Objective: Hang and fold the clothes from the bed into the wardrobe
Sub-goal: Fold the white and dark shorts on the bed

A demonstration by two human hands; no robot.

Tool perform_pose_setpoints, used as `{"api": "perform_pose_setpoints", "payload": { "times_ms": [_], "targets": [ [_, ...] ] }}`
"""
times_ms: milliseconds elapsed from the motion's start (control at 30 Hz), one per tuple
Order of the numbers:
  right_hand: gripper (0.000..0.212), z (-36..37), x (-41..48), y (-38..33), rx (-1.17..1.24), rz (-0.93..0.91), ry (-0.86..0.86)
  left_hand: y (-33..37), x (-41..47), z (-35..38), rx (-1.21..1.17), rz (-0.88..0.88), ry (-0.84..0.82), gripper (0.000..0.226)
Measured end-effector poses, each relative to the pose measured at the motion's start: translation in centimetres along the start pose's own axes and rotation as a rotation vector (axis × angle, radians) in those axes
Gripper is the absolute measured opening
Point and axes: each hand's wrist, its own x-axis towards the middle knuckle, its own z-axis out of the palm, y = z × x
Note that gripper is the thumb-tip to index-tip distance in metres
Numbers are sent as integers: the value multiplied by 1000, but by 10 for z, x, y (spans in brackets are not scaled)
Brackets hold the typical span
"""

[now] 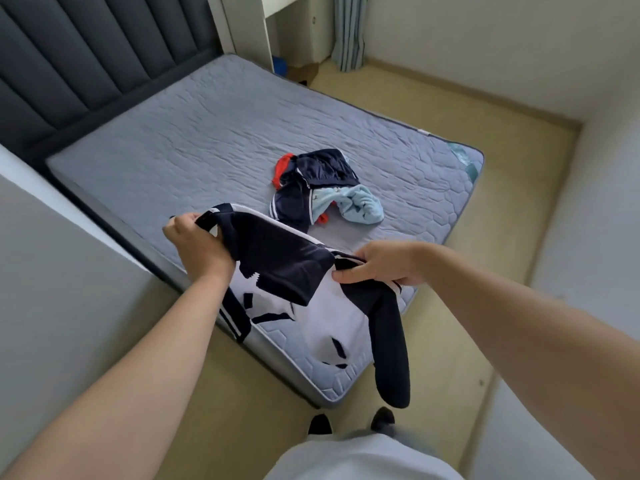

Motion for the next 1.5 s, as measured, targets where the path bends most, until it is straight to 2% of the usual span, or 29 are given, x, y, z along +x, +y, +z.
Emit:
{"api": "perform_pose_setpoints", "payload": {
  "times_ms": [67, 133, 200, 333, 400, 600, 867, 1000, 1100, 1233, 1300, 1433, 1500],
  "targets": [
    [61, 16, 13, -9, 84, 11, -108, -19, 14, -9, 80, -22, 9, 33],
    [49, 28, 28, -12, 116, 21, -137, -39, 29, -14, 270, 35, 5, 27],
    [43, 32, 40, -14, 142, 28, -101, -50, 41, -10, 339, 117, -17, 27],
    [58, 19, 73, -4, 113, 95, 24, -55, 63, 29, 418, 146, -44, 38],
    [57, 2, 96, 7, 91, 121, 72, -58, 73, 61, 471, 136, -93, 43],
    [48, -73, 212, 74, 45, 199, 161, -95, 114, 211, 631, -5, -274, 49],
    [51, -161, 430, 206, 135, 269, 175, -213, 181, 466, 736, -203, -399, 52],
    [48, -173, 506, 256, 178, 285, 207, -269, 154, 550, 743, -256, -481, 51],
    [41, -173, 536, 296, 305, 378, 169, -305, 90, 571, 730, -282, -520, 42],
    [17, -164, 540, 337, 447, 477, 87, -331, -3, 555, 722, -331, -488, 21],
    [19, -155, 535, 353, 362, 518, 17, -343, -45, 537, 723, -412, -575, 17],
    [27, -140, 533, 364, -44, 512, -64, -364, -107, 500, 695, -599, -880, 11],
    [27, -135, 532, 367, -176, 487, -48, -374, -124, 491, 761, -616, -1022, 31]
  ]
}}
